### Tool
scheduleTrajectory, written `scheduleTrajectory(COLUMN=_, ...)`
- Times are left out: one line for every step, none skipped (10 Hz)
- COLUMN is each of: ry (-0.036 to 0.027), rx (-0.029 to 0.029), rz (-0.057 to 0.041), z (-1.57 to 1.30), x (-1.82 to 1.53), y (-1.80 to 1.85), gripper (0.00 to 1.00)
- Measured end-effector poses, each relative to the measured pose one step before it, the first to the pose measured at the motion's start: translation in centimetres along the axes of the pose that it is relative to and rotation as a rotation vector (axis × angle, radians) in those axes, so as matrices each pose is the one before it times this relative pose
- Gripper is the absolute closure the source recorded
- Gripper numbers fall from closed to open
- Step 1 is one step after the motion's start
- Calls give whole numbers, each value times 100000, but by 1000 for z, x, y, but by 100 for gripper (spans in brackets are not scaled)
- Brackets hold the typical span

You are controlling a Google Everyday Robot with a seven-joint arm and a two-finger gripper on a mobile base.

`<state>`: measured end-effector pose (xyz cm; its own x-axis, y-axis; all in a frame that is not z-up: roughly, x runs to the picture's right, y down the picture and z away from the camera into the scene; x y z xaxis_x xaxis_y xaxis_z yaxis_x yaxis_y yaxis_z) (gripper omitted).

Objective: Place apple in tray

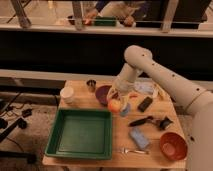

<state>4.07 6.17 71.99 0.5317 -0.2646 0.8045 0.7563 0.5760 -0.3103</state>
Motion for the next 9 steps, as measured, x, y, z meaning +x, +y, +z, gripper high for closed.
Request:
scheduleTrajectory(ry=478, rx=-948, rz=-4062, z=588, x=-972, y=-711, gripper=98)
scheduleTrajectory(ry=431, rx=-633, rz=-2537, z=378, x=-542, y=-341, gripper=98)
scheduleTrajectory(ry=595, rx=-1297, rz=-5869, z=762, x=-1185, y=-794, gripper=98)
scheduleTrajectory(ry=200, rx=-1103, rz=-5157, z=870, x=-1181, y=-1023, gripper=98)
scheduleTrajectory(ry=-682, rx=-1314, rz=-7281, z=1327, x=-1847, y=-1879, gripper=98)
scheduleTrajectory(ry=-1320, rx=-654, rz=-4856, z=957, x=-1149, y=-1357, gripper=98)
scheduleTrajectory(ry=-2643, rx=-743, rz=-7468, z=1294, x=-1507, y=-1943, gripper=98)
scheduleTrajectory(ry=-2684, rx=399, rz=-5421, z=817, x=-811, y=-1270, gripper=98)
scheduleTrajectory(ry=-3550, rx=951, rz=-4269, z=528, x=-473, y=-850, gripper=98)
